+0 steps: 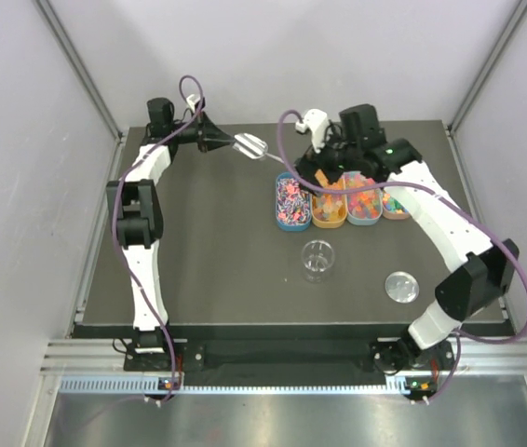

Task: Pack the candies
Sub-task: Pick up the spatula from the center of the board.

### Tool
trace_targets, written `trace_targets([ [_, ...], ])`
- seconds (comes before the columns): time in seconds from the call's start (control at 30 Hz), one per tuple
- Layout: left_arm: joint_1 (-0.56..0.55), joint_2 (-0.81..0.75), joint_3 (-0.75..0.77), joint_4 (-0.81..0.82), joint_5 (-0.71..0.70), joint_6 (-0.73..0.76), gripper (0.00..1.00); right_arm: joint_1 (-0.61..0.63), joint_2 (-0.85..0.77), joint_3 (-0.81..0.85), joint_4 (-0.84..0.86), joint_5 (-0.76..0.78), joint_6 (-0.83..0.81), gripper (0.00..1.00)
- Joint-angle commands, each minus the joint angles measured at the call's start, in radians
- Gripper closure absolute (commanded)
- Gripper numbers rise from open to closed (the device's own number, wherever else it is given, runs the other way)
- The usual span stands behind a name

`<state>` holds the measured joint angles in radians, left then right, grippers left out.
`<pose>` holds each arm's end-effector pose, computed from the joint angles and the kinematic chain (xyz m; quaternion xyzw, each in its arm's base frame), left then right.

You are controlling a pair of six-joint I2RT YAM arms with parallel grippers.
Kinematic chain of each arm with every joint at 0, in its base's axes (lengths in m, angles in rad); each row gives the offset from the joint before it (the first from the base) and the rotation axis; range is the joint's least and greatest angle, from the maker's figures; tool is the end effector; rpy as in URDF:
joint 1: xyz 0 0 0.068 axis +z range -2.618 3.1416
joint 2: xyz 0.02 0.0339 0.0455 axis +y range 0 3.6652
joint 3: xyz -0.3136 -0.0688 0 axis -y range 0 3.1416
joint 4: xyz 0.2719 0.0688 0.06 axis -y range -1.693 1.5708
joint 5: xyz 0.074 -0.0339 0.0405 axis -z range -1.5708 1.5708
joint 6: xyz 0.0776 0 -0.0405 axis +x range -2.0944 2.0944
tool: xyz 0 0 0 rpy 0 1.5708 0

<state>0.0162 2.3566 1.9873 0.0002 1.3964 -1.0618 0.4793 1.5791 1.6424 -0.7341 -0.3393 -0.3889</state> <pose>0.5998 -0.0667 0.2614 -0.0124 0.7288 -0.6756 0.1104 0.3479 0.2099 0.4127 -0.4399 0.7743 0.1712 0.4214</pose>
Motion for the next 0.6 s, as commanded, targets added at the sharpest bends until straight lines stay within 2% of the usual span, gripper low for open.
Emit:
trace_targets([
  [0.0, -0.002, -0.057, -0.033, 0.513, 0.049, -0.391, 1.00, 0.063, 0.009, 0.117, 0.033, 0.020, 0.027, 0.04],
  [0.1, -0.007, -0.078, -0.090, 0.538, 0.053, -0.409, 1.00, 0.103, 0.019, 0.143, 0.071, 0.051, 0.039, 0.04],
  [0.33, -0.013, -0.100, -0.099, 0.532, 0.049, -0.395, 1.00, 0.136, 0.145, 0.361, -0.059, 0.057, 0.010, 0.03],
  [0.57, -0.055, -0.131, -0.120, 0.561, 0.055, -0.395, 1.00, 0.143, 0.211, 0.353, -0.111, 0.089, -0.005, 0.03],
])
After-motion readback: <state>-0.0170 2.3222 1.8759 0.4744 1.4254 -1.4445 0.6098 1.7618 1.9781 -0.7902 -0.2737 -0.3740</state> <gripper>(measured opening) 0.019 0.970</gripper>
